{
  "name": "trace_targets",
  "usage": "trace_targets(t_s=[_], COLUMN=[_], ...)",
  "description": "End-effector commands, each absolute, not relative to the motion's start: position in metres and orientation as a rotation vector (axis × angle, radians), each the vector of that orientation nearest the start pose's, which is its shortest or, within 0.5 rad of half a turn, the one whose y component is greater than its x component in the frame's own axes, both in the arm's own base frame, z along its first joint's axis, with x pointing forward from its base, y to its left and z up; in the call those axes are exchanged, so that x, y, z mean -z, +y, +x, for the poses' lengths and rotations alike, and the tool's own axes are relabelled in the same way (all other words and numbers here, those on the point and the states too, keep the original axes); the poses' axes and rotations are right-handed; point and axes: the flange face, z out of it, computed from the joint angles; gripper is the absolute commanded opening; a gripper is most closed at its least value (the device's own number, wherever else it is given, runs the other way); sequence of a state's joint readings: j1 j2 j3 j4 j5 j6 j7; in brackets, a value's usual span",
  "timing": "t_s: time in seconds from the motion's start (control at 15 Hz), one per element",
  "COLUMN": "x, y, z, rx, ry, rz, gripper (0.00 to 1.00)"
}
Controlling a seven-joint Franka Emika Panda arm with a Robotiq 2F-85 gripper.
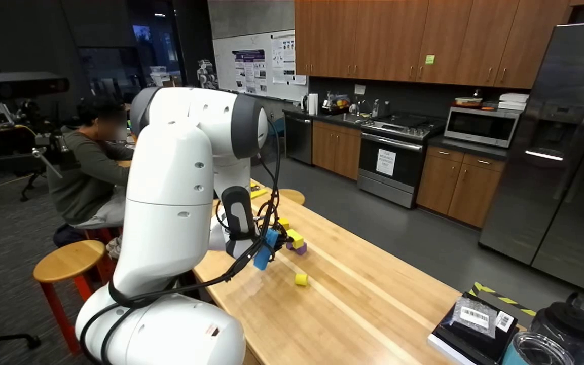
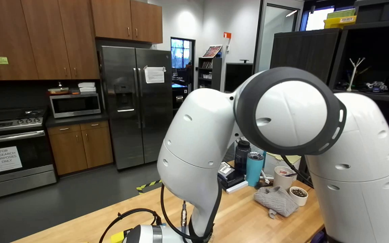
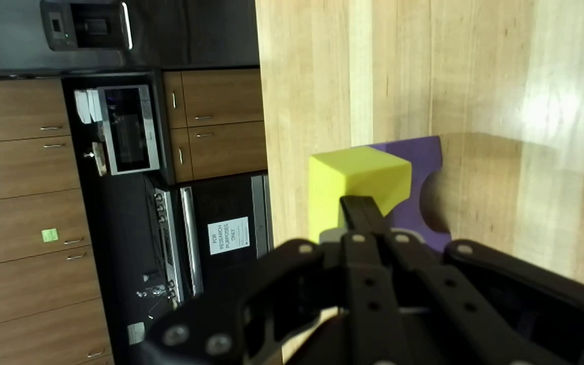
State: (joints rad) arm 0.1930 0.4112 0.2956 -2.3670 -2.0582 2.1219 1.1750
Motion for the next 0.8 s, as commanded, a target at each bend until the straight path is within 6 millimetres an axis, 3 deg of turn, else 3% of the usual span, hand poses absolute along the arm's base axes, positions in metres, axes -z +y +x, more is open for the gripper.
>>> trace_targets(t_s=[0.0,0.73], x=[-0.1495,-0.1491], y=[0.1968,0.1959], z=[0.4505,0.4569], rx=[-0.742,-0.744], ry=[1.111,1.098], rz=[1.780,1.784], gripper=[0.00,0.00])
